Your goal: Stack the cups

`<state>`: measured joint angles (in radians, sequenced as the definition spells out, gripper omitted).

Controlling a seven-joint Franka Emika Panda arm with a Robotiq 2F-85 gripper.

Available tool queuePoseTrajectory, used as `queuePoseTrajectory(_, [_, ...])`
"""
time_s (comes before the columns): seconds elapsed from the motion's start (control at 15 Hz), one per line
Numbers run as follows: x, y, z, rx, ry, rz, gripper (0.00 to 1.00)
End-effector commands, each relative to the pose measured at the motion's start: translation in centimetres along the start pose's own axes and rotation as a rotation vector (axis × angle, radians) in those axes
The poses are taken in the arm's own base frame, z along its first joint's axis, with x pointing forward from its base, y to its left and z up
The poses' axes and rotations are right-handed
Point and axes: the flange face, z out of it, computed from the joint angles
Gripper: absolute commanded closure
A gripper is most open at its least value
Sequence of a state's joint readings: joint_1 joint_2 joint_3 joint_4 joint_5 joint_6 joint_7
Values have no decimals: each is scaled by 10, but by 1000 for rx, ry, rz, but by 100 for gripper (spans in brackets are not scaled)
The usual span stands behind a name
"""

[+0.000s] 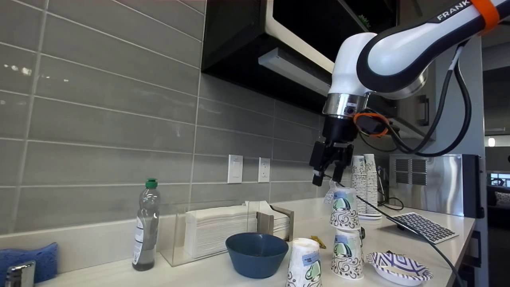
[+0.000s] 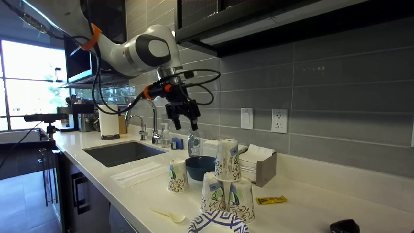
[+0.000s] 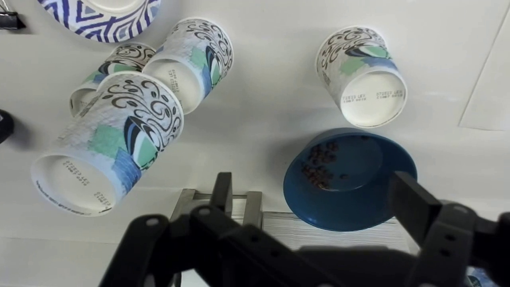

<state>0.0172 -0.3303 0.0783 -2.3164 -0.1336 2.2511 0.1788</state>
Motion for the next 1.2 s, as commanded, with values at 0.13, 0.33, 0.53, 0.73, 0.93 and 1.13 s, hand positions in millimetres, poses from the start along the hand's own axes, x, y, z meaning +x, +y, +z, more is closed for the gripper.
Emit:
queuePoseTrajectory(0.13, [2,-20,25,97,-51,-25,0])
queuePoseTrajectory(0.33, [2,-35,46,147,-94,-53,0])
queuePoseTrajectory(0.53, [1,-37,70,131,-128,-71,0])
queuePoseTrajectory(0.73, [-1,-33,84,125,-139,-76,0])
queuePoseTrajectory(0.93, [0,-32,97,127,-142,-83,3])
queuePoseTrajectory(1.13, [2,-27,107,126,-132,-70,0])
